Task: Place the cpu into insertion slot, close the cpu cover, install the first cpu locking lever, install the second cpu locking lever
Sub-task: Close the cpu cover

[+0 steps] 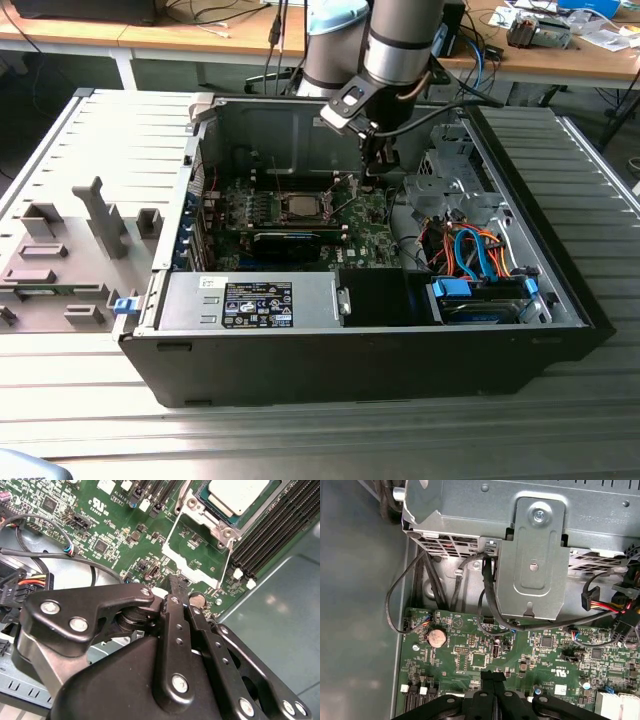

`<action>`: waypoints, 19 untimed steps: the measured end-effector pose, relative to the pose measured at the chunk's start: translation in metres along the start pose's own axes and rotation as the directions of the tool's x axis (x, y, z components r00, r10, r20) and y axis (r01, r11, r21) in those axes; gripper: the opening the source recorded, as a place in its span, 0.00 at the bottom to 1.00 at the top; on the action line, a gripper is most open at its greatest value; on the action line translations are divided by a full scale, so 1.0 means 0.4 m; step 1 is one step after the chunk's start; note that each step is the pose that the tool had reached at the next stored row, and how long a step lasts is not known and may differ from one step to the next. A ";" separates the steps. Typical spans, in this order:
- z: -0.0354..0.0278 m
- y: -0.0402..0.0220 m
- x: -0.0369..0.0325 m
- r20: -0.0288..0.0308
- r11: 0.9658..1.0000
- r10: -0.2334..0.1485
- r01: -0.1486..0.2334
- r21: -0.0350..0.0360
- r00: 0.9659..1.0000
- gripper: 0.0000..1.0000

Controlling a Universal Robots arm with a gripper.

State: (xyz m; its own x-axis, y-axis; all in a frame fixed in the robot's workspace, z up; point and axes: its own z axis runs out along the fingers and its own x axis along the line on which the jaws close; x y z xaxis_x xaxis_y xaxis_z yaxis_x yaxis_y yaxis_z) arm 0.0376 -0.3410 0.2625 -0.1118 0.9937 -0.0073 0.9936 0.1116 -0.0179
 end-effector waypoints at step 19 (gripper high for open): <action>0.024 0.008 -0.001 0.000 1.000 0.000 0.000 0.000 1.000 0.11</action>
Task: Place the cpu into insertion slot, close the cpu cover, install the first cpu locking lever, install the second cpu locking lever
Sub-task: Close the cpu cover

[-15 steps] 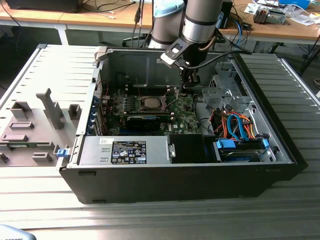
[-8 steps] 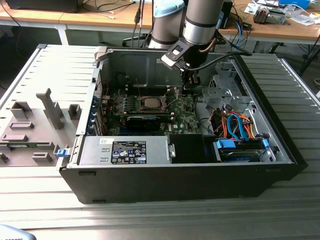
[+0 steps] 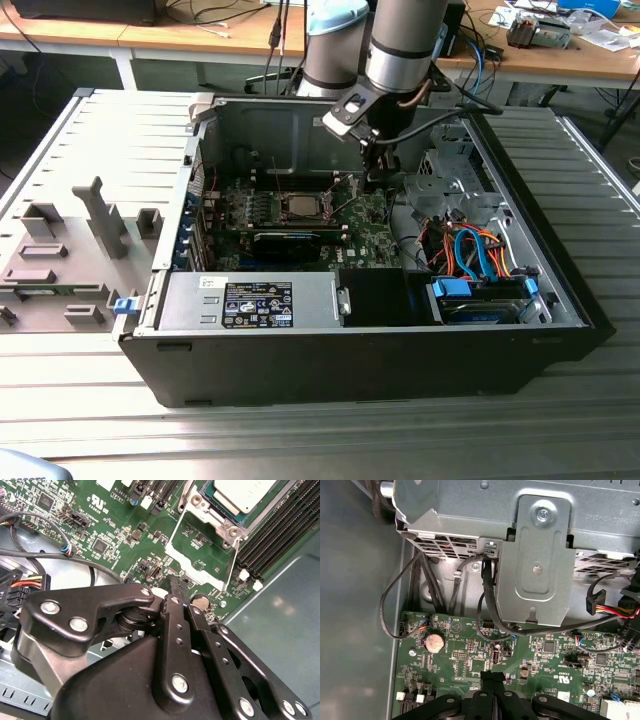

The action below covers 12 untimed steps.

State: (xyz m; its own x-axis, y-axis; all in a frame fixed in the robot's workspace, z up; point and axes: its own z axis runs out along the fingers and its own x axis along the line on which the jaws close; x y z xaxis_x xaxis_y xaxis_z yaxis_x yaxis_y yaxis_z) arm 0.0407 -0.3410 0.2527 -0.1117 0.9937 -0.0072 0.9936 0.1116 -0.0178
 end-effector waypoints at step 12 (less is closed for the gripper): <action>0.008 -0.015 0.002 0.000 1.000 0.000 0.000 0.000 1.000 0.11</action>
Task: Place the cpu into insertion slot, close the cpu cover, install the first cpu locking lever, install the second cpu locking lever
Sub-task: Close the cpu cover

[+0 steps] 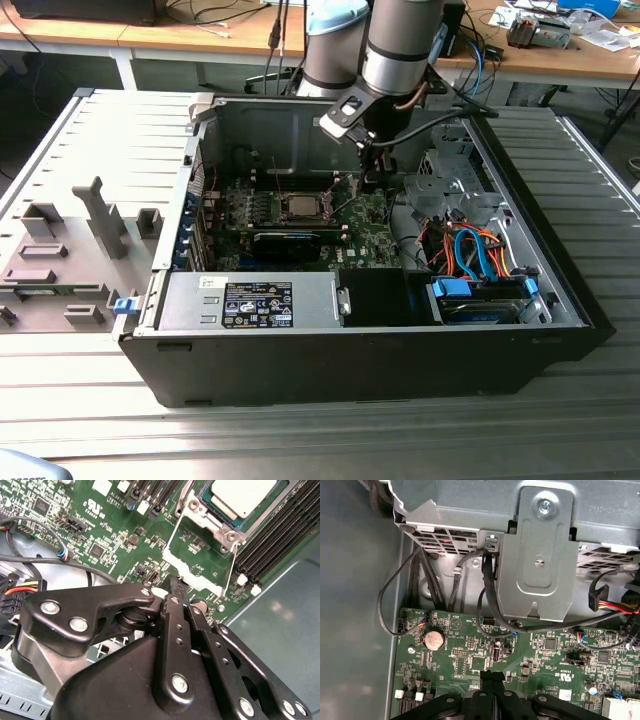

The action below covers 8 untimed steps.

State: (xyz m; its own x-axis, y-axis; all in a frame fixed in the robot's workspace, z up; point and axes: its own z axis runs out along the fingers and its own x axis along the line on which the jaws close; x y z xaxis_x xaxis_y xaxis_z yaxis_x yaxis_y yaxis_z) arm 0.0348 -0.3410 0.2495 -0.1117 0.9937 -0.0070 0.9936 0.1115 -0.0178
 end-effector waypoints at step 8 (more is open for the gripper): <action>0.002 -0.016 0.002 0.000 1.000 0.000 0.000 0.000 1.000 0.11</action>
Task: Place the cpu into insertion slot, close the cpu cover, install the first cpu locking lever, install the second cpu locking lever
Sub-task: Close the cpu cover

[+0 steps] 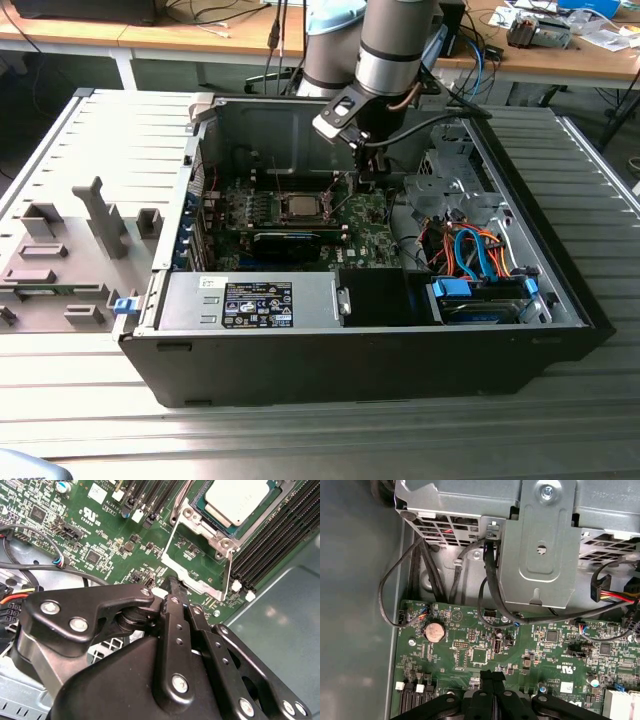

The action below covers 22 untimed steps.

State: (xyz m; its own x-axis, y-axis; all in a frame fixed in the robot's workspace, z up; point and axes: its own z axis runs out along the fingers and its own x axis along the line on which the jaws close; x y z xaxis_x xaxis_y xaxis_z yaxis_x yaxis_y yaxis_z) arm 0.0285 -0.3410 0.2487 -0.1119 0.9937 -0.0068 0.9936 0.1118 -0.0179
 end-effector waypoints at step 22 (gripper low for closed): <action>0.012 -0.001 0.000 0.000 1.000 0.000 0.000 0.000 1.000 0.11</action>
State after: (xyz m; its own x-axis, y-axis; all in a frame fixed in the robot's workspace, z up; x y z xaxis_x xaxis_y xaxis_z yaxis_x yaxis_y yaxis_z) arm 0.0280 -0.3410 0.2438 -0.1118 0.9937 -0.0067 0.9936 0.1117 -0.0178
